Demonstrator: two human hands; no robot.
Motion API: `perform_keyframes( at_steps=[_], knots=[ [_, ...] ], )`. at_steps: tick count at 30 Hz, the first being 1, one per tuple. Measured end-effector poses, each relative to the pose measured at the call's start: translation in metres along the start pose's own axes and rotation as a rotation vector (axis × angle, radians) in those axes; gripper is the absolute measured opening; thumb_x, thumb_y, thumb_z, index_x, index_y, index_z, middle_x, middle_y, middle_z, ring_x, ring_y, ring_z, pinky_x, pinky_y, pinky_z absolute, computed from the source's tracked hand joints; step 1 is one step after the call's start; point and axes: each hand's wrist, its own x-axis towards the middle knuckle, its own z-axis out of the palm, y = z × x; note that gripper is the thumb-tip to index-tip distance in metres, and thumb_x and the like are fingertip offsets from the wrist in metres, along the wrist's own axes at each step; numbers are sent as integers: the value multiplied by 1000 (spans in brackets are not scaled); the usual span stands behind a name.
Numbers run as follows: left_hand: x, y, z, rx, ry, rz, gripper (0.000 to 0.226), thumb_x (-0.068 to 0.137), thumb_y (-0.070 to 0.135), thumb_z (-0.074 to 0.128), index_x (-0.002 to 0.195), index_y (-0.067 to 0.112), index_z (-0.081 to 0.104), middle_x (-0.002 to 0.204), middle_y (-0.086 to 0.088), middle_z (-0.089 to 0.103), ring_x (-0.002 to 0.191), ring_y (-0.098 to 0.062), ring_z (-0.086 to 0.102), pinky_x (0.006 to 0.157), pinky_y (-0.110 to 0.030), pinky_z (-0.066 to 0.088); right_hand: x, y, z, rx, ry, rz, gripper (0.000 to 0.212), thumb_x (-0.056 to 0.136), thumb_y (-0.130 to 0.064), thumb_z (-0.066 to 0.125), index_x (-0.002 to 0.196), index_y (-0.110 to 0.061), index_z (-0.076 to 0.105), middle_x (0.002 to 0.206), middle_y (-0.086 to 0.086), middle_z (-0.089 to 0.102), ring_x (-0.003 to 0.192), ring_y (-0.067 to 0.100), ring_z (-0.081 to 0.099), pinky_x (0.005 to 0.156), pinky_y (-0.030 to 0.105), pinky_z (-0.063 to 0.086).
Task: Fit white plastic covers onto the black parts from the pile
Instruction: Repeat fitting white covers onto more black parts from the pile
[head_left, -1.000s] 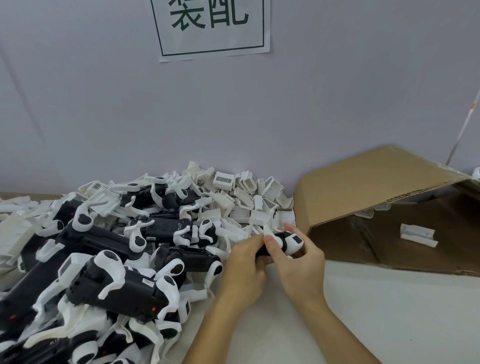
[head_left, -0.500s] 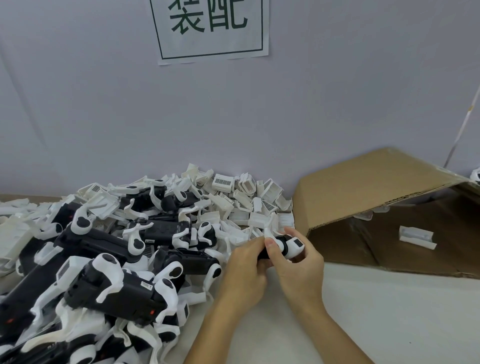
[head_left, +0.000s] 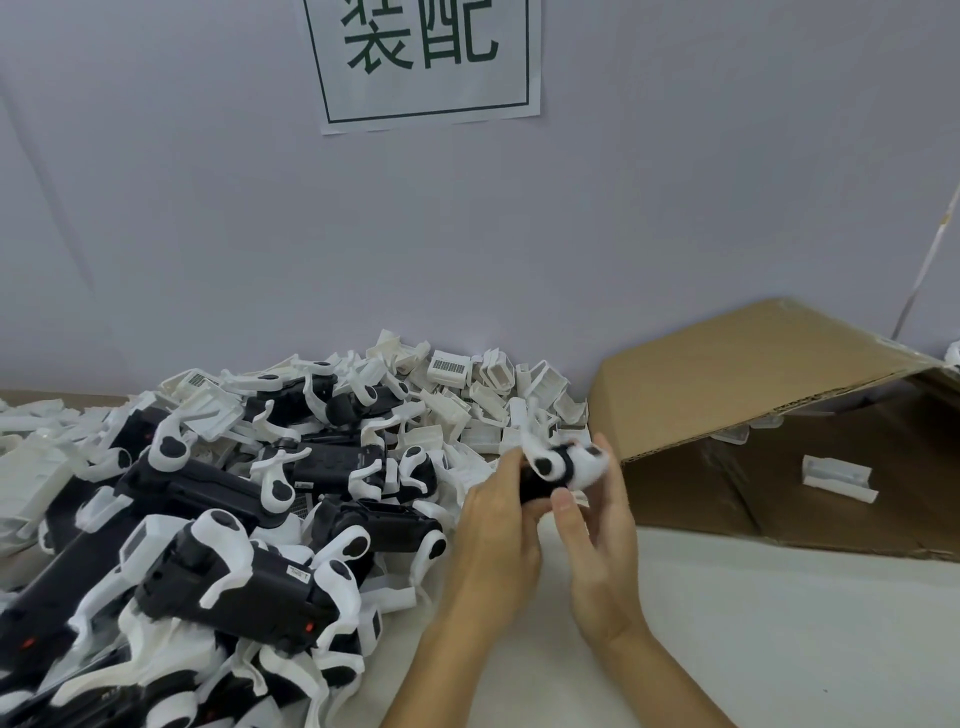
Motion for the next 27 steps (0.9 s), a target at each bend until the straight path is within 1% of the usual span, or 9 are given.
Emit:
perform_keyframes(
  at_steps=[4, 8, 11, 13, 15, 17, 19, 23, 27],
  knots=[
    [8, 9, -4, -381, 287, -147, 18, 99, 12, 49, 109, 27, 54, 95, 24, 68, 88, 1, 64, 77, -15, 49, -2, 2, 2, -38, 21, 31, 55, 90, -35, 49, 144, -32, 41, 138, -12, 57, 124, 3, 55, 90, 15, 44],
    [17, 9, -17, -727, 478, -496, 21, 107, 27, 41, 110, 34, 61, 108, 13, 72, 102, -3, 67, 88, -26, 51, 5, 2, 1, -31, 85, 122, 31, 96, -26, 51, 127, -33, 55, 118, -10, 65, 112, 11, 61, 86, 31, 48],
    [21, 9, -22, -1004, 530, -641, 25, 108, 30, 38, 118, 28, 61, 124, -2, 68, 116, -19, 64, 105, -42, 46, 5, 1, 0, -67, 66, 160, 36, 102, -3, 46, 115, -32, 62, 105, -7, 69, 101, 12, 64, 78, 28, 47],
    [21, 10, -24, -1155, 484, -655, 35, 107, 35, 38, 115, 18, 68, 116, -9, 71, 105, -23, 69, 96, -42, 51, 5, 1, 0, -108, 30, 179, 36, 100, -1, 47, 110, -31, 66, 100, -4, 71, 95, 11, 65, 75, 25, 47],
    [18, 14, -26, -1183, 361, -635, 45, 99, 49, 45, 87, 21, 78, 87, -7, 73, 76, -18, 70, 72, -34, 54, 5, 2, 0, -136, -8, 193, 35, 98, -1, 50, 107, -30, 68, 96, -3, 71, 92, 12, 66, 73, 23, 47],
    [18, 16, -25, -1094, 335, -652, 31, 83, 50, 65, 76, 21, 74, 72, -2, 69, 63, -16, 67, 59, -30, 53, 5, 1, 1, -153, -30, 196, 36, 97, 0, 51, 105, -31, 69, 95, -4, 72, 91, 11, 65, 71, 21, 47],
    [18, 16, -23, -1021, 370, -687, 23, 76, 35, 76, 87, 18, 64, 69, 1, 67, 63, -15, 66, 60, -31, 53, 5, 1, 1, -151, -40, 199, 36, 98, 0, 51, 105, -31, 69, 94, -4, 72, 88, 9, 65, 68, 18, 47],
    [20, 14, -21, -1135, 355, -678, 20, 91, 30, 65, 98, 13, 58, 67, 1, 65, 59, -12, 63, 59, -29, 50, 5, 0, 2, -114, -48, 195, 31, 98, 1, 50, 103, -21, 71, 91, -3, 73, 83, 14, 66, 64, 15, 47],
    [19, 18, -23, -1134, 317, -661, 42, 93, 35, 54, 116, 0, 60, 90, -10, 70, 81, -20, 67, 77, -33, 55, 2, -2, 1, -53, -116, 179, 29, 89, -27, 48, 105, -14, 69, 83, 5, 74, 75, 18, 68, 62, 21, 45]
  ],
)
